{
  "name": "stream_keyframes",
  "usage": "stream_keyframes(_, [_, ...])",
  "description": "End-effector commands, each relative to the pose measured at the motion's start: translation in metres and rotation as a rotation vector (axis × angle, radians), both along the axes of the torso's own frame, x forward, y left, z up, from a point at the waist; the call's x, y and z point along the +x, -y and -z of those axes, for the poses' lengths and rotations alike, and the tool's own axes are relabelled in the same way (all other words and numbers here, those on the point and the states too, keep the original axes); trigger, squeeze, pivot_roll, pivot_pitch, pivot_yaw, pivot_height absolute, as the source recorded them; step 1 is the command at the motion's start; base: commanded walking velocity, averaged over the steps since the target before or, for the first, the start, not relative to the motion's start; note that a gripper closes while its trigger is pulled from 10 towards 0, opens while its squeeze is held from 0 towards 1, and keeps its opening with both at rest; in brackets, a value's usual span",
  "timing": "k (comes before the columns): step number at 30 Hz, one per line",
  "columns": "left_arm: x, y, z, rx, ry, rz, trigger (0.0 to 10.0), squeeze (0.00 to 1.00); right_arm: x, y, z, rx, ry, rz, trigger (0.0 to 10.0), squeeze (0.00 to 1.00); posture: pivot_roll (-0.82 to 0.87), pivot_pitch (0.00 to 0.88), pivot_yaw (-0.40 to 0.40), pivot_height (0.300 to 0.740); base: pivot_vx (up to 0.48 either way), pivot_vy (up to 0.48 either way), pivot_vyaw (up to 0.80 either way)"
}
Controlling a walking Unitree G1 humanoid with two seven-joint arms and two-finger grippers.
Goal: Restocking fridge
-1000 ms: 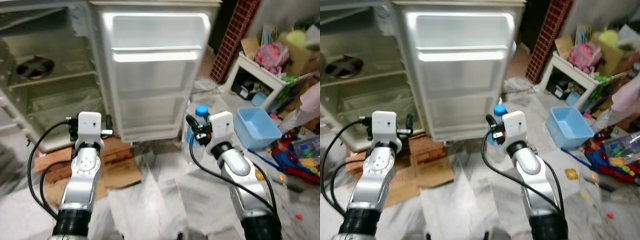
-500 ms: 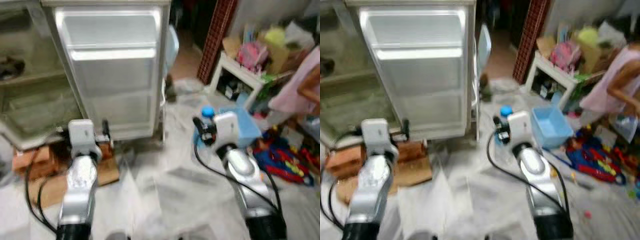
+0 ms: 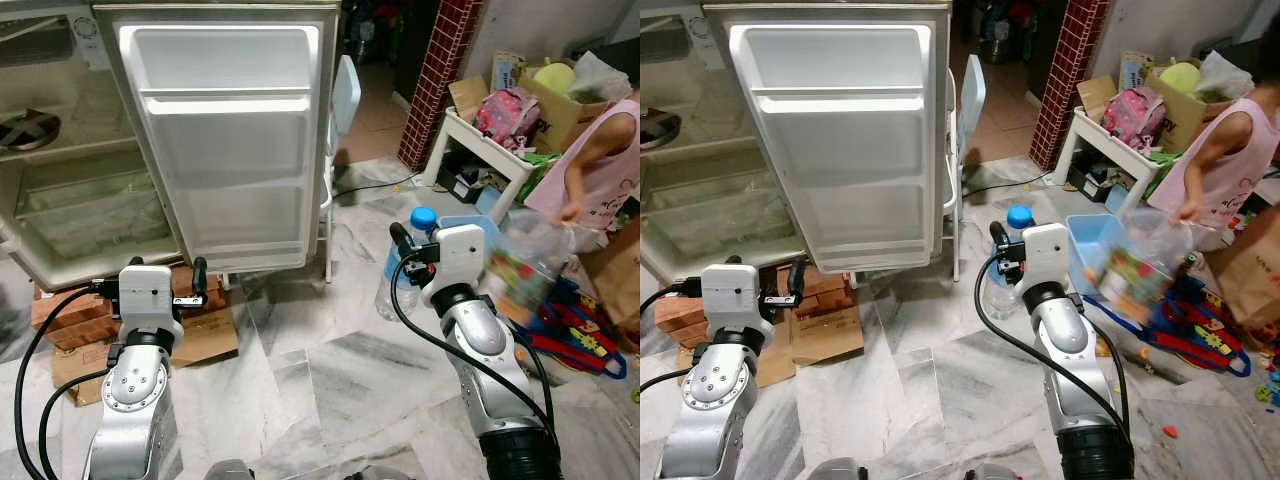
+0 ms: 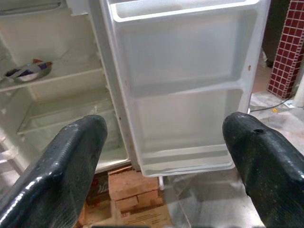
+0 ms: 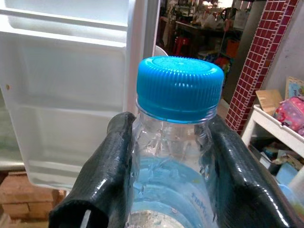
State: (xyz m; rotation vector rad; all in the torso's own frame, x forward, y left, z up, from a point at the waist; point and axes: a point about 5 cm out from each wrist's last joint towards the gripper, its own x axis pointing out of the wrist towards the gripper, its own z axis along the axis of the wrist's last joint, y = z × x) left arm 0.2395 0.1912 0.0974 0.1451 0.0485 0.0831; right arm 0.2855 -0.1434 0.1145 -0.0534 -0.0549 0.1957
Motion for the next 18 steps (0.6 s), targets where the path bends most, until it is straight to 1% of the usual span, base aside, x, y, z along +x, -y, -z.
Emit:
stream_keyframes(1, [0.003,0.005,-0.008,0.002,0.022,0.017,10.0,0.00,0.003,0.001,-0.007,0.016,0.040,0.003,10.0,0.00,0.05,0.000,-0.034,0.740,0.000,0.000,0.00])
stream_keyframes(3, [0.004,0.005,-0.008,-0.007,0.019,0.008,10.0,0.00,0.003,-0.002,-0.010,0.035,0.046,-0.021,10.0,0.00,0.05,0.000,-0.034,0.740,0.000,0.000,0.00])
stream_keyframes(4, [0.007,0.007,-0.009,-0.030,0.029,0.008,10.0,0.00,0.004,-0.004,-0.012,0.058,0.046,-0.056,10.0,0.00,0.05,0.000,-0.034,0.740,0.000,0.000,0.00])
stream_keyframes(6, [0.011,0.011,-0.012,-0.034,0.041,0.019,10.0,0.00,0.005,-0.008,-0.014,0.076,0.048,-0.088,10.0,0.00,0.05,0.000,-0.035,0.740,0.000,0.000,0.00])
stream_keyframes(8, [0.013,0.012,-0.013,-0.036,0.048,0.025,10.0,0.00,0.006,-0.009,-0.015,0.081,0.052,-0.097,10.0,0.00,0.04,0.000,-0.034,0.740,0.000,0.000,0.00])
stream_keyframes(14, [0.014,0.012,-0.015,-0.042,0.051,0.034,10.0,0.00,0.007,-0.009,-0.016,0.089,0.057,-0.109,10.0,0.00,0.04,0.000,-0.032,0.740,0.324,0.000,0.00])
stream_keyframes(18, [0.015,0.012,-0.014,-0.059,0.042,0.030,10.0,0.00,0.006,-0.010,-0.015,0.093,0.050,-0.122,10.0,0.00,0.04,0.000,-0.032,0.740,0.328,0.349,0.00])
